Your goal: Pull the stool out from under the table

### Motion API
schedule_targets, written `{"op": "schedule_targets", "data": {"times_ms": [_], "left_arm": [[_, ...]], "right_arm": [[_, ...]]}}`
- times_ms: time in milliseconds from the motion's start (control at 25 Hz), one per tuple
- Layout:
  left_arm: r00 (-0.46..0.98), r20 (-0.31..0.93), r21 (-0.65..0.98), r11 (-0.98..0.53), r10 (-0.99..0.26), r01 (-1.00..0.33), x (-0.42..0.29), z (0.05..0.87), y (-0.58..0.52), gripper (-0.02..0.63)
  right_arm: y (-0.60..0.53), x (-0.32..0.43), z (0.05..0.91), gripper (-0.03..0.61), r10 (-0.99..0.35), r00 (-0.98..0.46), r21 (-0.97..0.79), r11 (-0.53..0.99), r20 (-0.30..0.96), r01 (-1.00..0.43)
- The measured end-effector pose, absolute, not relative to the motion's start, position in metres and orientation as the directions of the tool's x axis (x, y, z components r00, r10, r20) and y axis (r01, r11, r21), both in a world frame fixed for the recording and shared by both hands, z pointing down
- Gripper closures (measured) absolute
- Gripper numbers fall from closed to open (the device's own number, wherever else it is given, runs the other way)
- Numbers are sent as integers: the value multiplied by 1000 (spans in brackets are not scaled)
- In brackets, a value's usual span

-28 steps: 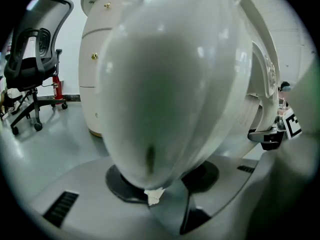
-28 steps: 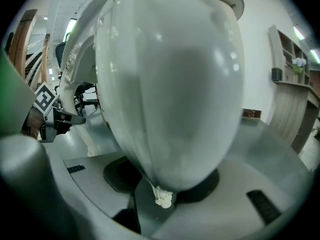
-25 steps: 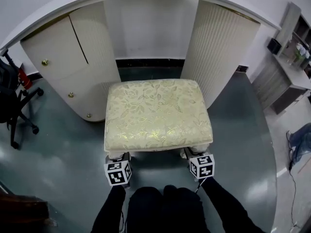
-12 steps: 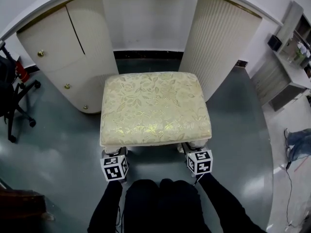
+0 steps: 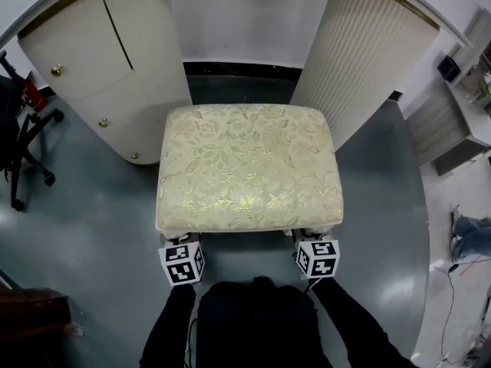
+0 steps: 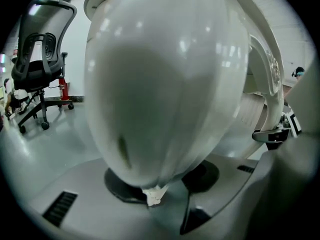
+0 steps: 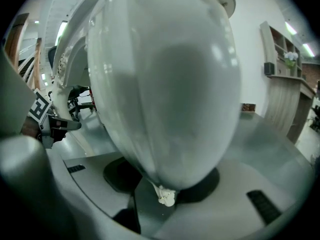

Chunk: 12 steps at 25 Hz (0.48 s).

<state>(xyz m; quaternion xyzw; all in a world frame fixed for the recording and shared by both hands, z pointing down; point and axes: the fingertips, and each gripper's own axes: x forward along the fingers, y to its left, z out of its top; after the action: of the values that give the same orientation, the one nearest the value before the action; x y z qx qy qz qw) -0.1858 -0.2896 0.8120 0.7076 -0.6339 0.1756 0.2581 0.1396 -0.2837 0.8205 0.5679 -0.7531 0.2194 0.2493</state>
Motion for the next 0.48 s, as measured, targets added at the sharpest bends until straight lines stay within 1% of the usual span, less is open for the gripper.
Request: {"op": "schedule_targets", "data": {"times_ms": [240,480], "left_arm": [[95,667,152,10,-739,-988,-190,817,-285,440],[70,727,117,23,-683,-993,-192,819,-278,431]], "right_arm": [[-276,143,821,402,-683,-196,-92,185,704,-978],[-263,145,818,395,-633,-179,-132,122,753,-984]]}}
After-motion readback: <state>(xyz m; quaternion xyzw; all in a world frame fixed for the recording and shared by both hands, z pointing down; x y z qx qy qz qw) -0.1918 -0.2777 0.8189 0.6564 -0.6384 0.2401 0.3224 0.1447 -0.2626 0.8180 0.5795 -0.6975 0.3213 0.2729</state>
